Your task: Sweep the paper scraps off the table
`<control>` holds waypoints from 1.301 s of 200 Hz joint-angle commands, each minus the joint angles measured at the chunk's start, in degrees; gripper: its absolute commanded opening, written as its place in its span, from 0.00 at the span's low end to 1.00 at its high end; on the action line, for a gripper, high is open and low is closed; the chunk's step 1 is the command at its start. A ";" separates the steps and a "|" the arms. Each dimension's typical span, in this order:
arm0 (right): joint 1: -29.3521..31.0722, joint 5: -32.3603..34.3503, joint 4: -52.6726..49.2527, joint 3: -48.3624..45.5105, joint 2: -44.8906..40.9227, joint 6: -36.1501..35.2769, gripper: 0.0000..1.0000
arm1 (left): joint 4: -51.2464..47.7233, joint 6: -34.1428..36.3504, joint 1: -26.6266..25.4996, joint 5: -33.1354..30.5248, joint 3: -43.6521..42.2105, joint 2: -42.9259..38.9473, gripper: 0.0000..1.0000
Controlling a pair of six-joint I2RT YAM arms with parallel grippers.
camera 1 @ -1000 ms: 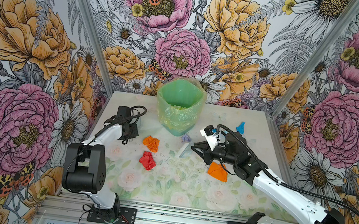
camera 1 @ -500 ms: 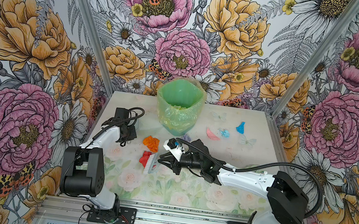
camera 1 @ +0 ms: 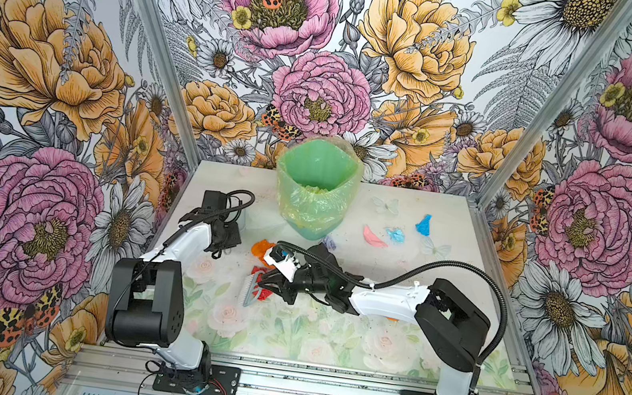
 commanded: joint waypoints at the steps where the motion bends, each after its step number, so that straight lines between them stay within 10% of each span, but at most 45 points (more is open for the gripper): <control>1: -0.05 -0.11 0.40 -0.86 0.64 -1.14 0.00 | 0.50 0.11 0.24 0.93 -0.58 -0.92 0.15; 153: -12.37 1.21 -7.70 -14.98 -17.24 -9.14 0.00 | 0.42 -0.60 -3.53 -0.04 -1.10 -0.82 0.15; 260: -6.86 5.06 8.48 2.36 1.67 -1.07 0.00 | 0.63 -0.91 -1.65 0.36 -2.94 -2.22 0.15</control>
